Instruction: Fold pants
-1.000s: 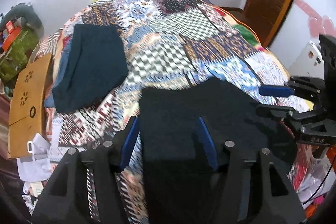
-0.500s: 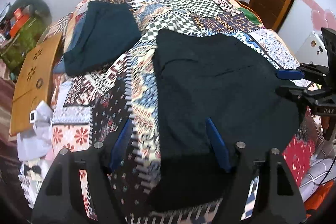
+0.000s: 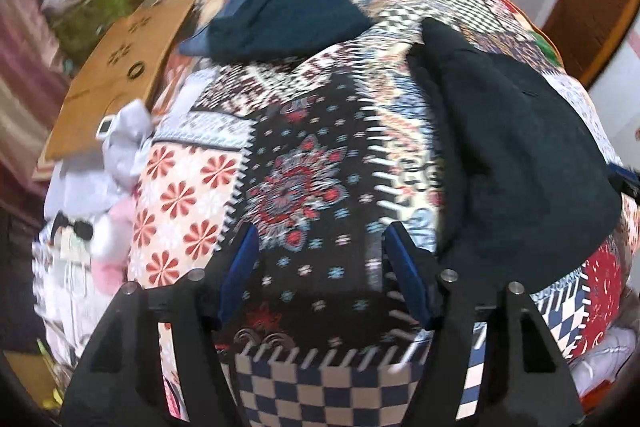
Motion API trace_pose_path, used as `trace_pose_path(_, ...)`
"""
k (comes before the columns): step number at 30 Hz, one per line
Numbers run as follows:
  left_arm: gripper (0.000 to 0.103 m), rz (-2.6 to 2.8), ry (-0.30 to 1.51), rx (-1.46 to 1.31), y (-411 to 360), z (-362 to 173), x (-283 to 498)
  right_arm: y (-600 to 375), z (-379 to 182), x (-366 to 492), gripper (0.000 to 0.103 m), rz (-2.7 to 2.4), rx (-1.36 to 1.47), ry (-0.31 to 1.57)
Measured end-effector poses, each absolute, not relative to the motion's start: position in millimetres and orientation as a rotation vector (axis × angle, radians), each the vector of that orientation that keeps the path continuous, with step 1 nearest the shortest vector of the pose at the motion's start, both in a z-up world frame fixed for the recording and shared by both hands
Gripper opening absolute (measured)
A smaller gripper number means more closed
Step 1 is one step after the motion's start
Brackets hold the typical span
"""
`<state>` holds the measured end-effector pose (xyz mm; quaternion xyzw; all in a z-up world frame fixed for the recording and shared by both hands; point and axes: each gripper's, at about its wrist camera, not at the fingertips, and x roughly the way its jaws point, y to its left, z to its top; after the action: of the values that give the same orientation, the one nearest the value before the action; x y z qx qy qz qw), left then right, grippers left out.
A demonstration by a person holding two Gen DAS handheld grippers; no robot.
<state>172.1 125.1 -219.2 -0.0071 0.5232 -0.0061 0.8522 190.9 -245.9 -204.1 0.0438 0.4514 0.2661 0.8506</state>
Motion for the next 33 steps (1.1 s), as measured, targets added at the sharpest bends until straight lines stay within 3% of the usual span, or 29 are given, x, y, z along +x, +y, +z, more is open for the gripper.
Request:
trace_pose_path(7, 0.068, -0.013, 1.002, -0.040, 128, -181, 178, -265, -197, 191, 0.050, 0.464, 0.038, 0.939)
trace_pose_path(10, 0.077, -0.044, 0.972, -0.030, 115, -168, 189, -273, -188, 196, 0.051, 0.452, 0.077, 0.913)
trace_pose_path(15, 0.082, -0.131, 0.954, -0.023, 83, -156, 217, -268, -170, 206, 0.069, 0.457, 0.107, 0.835)
trace_pose_path(18, 0.083, -0.179, 0.991, -0.046, 68, -163, 235, -261, -167, 216, 0.073, 0.484, 0.135, 0.816)
trace_pose_path(33, 0.084, -0.370, 1.241, -0.231, 43, -227, 282, -232, -227, 263, 0.073, 0.638, 0.271, 1.034)
